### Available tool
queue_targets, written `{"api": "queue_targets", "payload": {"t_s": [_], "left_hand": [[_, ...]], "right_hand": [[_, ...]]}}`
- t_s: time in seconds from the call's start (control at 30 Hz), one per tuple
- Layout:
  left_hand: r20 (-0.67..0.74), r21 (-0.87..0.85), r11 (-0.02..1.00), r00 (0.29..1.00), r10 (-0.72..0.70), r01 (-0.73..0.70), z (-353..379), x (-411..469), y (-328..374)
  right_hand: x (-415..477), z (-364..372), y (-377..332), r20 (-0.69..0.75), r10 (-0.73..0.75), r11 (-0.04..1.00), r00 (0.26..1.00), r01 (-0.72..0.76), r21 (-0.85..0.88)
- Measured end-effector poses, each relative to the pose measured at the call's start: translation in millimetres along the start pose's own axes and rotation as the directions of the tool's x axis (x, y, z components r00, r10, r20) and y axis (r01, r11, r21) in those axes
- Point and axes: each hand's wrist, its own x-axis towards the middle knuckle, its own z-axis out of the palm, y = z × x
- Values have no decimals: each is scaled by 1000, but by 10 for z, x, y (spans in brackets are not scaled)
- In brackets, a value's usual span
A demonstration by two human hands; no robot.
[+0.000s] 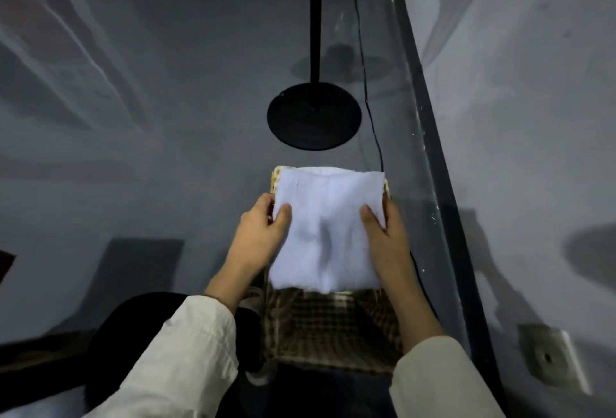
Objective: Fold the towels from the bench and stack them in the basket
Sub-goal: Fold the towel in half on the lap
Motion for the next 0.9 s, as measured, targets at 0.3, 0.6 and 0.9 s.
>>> {"api": "queue_targets", "payload": {"t_s": [0.3, 0.6, 0.9], "left_hand": [[86, 91, 996, 996, -5, -3, 371, 455, -34], [104, 318, 946, 989, -107, 69, 559, 737, -316], [44, 601, 792, 994, 102, -108, 552, 657, -290]], "right_hand": [[458, -48, 266, -42, 84, 996, 996, -85, -14], [706, 25, 355, 17, 129, 923, 991, -114, -367], [648, 95, 269, 5, -11, 866, 1000, 12, -501]]}}
